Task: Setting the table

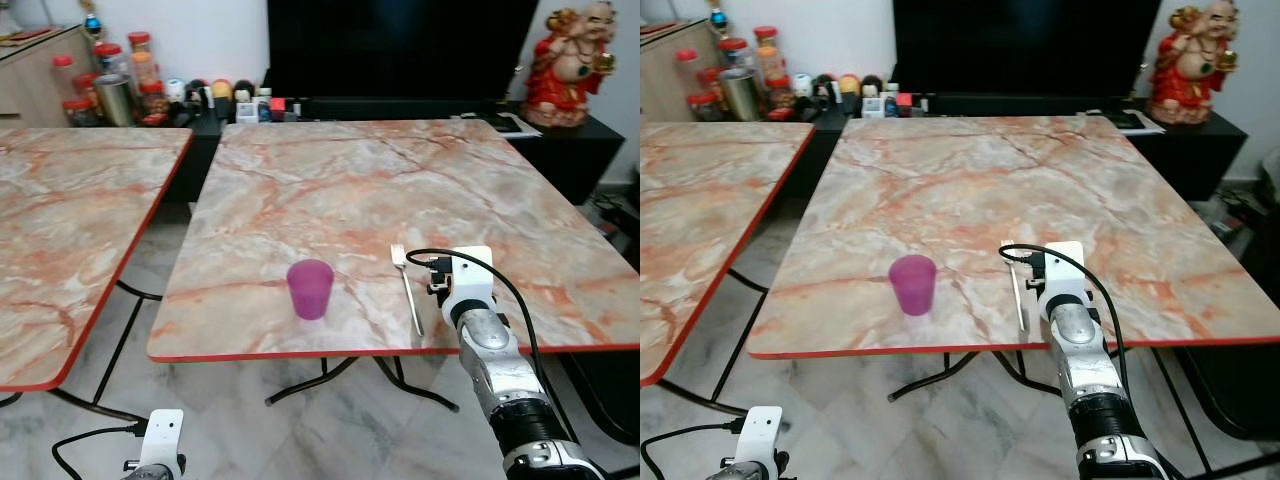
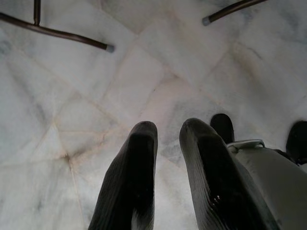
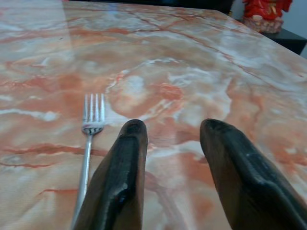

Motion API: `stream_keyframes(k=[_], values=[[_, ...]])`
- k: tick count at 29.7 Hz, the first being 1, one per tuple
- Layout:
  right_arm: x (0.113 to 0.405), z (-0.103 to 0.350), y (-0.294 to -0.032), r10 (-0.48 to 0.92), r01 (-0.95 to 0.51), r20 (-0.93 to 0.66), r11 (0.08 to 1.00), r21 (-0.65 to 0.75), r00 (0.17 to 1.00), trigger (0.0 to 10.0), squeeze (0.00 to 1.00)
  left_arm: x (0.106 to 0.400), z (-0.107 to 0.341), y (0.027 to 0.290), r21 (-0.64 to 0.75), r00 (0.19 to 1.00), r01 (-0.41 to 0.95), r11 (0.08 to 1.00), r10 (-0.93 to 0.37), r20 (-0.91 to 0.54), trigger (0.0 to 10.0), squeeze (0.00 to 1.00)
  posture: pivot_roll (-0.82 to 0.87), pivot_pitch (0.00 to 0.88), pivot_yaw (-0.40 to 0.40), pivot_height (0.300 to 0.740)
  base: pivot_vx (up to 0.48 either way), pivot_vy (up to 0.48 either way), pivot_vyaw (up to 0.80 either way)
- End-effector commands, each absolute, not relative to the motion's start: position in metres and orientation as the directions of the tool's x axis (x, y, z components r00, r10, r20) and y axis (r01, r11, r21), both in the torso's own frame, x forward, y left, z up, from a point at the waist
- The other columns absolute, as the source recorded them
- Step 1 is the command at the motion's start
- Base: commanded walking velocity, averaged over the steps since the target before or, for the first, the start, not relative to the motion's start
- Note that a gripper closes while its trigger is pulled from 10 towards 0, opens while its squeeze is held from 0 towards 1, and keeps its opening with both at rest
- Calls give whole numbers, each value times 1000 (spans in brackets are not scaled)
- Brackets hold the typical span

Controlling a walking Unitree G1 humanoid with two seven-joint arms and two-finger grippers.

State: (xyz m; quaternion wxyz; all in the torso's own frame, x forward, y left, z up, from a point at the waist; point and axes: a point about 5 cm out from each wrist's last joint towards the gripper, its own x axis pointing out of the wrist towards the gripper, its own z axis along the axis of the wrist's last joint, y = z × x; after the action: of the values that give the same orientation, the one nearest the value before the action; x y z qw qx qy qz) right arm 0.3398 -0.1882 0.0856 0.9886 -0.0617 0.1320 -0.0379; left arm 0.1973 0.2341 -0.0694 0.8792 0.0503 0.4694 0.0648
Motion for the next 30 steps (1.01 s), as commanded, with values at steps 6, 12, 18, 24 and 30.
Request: stream_keyframes(k=[6,12,18,24,30], values=[[344,88,-182,-70,48,-263,995,-89,962,10000,1000,195,-71,234,155,537,-50,987,157,-829,10000,0,8,0,-4,740,0,0,0],[345,86,-178,-36,17,-277,997,-73,960,10000,1000,195,-71,234,159,539,-46,986,159,-827,10000,0,5,0,-2,740,0,0,0],[346,86,-176,-17,-3,-279,998,-70,960,10000,1000,194,-71,234,161,538,-45,986,159,-827,10000,0,5,0,-2,740,0,0,0],[347,87,-174,-8,-16,-277,996,-84,961,10000,0,194,-71,234,162,541,-43,986,159,-826,10000,0,6,0,-2,740,0,0,0],[349,89,-171,11,-30,-262,997,-70,965,10000,0,195,-71,235,162,544,-44,986,160,-824,10000,0,9,0,1,740,187,0,0]])
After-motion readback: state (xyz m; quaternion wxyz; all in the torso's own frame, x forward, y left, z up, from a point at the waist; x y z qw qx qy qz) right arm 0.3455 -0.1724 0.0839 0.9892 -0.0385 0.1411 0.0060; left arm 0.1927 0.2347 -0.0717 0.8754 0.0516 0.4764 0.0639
